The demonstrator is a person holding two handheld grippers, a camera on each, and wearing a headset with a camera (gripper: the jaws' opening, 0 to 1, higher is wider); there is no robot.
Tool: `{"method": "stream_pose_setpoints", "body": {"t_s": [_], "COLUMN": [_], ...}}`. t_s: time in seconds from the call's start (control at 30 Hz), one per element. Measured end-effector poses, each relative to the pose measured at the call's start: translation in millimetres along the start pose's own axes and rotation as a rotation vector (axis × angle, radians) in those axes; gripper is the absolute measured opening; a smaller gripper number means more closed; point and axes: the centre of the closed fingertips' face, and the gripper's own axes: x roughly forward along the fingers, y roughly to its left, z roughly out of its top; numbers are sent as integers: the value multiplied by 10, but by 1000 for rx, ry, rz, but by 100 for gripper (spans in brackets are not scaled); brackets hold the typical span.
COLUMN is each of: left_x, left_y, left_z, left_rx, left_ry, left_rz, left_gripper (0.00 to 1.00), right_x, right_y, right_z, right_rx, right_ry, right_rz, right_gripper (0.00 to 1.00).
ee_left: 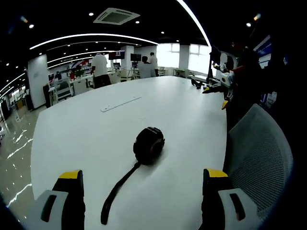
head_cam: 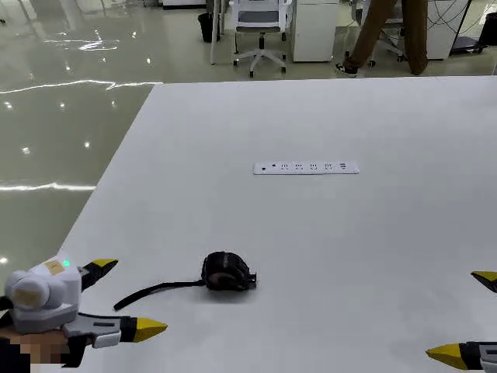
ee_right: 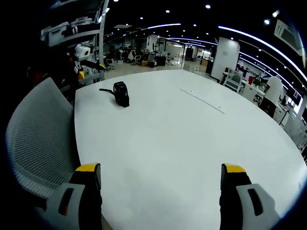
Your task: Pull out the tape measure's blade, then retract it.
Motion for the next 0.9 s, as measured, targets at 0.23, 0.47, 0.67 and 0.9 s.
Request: {"method": "stream_pose_setpoints", "body": {"t_s": [0.23, 0.47, 0.67, 0.9], "left_x": [556, 1050, 1346, 1440], "left_y": [23, -78, -195, -187], "left_z": [213, 145, 164, 241], "left_rx": [187, 377, 511, 524], "left_ry": [112, 286, 349, 376], "left_rz": [-115, -244, -323, -343], "left_gripper": [98, 86, 73, 60], "right_x": [394, 879, 1315, 1746], "right_y": [107, 225, 382, 628], "right_z": [299, 597, 811, 954], "right_rx": [-64, -161, -207, -277], "right_ry": [5, 12, 26, 59], "right_rz": [97, 205, 279, 366], "right_gripper": [100, 100, 100, 100]}}
